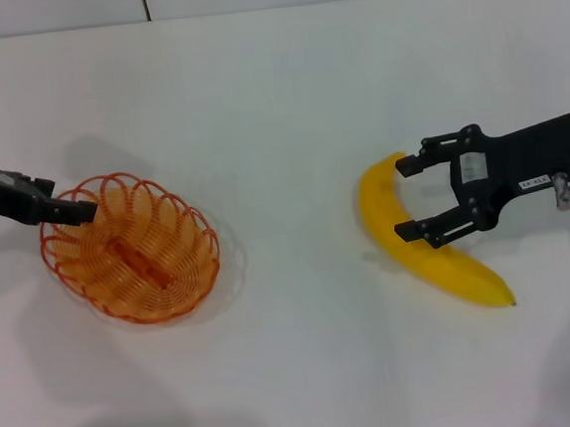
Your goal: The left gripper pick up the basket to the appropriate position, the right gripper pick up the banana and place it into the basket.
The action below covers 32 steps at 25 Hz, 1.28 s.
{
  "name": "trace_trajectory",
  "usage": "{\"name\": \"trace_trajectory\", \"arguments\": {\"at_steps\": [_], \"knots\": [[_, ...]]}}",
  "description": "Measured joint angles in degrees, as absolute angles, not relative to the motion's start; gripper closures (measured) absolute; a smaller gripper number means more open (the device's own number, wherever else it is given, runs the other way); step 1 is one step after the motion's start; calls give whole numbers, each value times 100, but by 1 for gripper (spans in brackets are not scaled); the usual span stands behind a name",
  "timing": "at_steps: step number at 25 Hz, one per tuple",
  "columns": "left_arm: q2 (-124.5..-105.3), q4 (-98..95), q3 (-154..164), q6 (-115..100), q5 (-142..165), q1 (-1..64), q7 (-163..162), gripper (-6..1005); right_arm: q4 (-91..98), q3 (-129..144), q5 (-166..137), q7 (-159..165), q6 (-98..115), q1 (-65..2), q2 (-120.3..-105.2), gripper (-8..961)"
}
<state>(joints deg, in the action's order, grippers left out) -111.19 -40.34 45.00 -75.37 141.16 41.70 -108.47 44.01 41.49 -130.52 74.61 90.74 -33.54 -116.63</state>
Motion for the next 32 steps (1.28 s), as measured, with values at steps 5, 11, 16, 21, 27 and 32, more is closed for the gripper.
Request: {"name": "trace_trajectory", "arguments": {"at_steps": [5, 11, 16, 21, 27, 32], "knots": [[-11122, -3880, 4501, -7335, 14145, 4211, -10805, 240, 4362, 4148, -13055, 7458, 9071, -3383, -11663, 70], [-11155, -3842, 4500, -7301, 14188, 4236, -10723, 246, 4331, 4148, -13059, 7439, 9070, -3409, -11663, 70], [-11191, -3736, 4500, -7177, 14210, 4280, -10662, 251, 4331, 4148, -13061, 7438, 9070, -3412, -11663, 70], [-11182, -3687, 4500, -7161, 14247, 4302, -10661, 255, 4332, 4148, -13061, 7438, 9070, -3412, -11663, 70], [-11184, -3643, 4500, -7077, 14342, 4322, -10675, 520, 4334, 4148, -13061, 7443, 9070, -3410, -11663, 70], [-11186, -3621, 4500, -7049, 14350, 4328, -10686, 593, 4327, 4148, -13061, 7444, 9070, -3410, -11663, 70]]}}
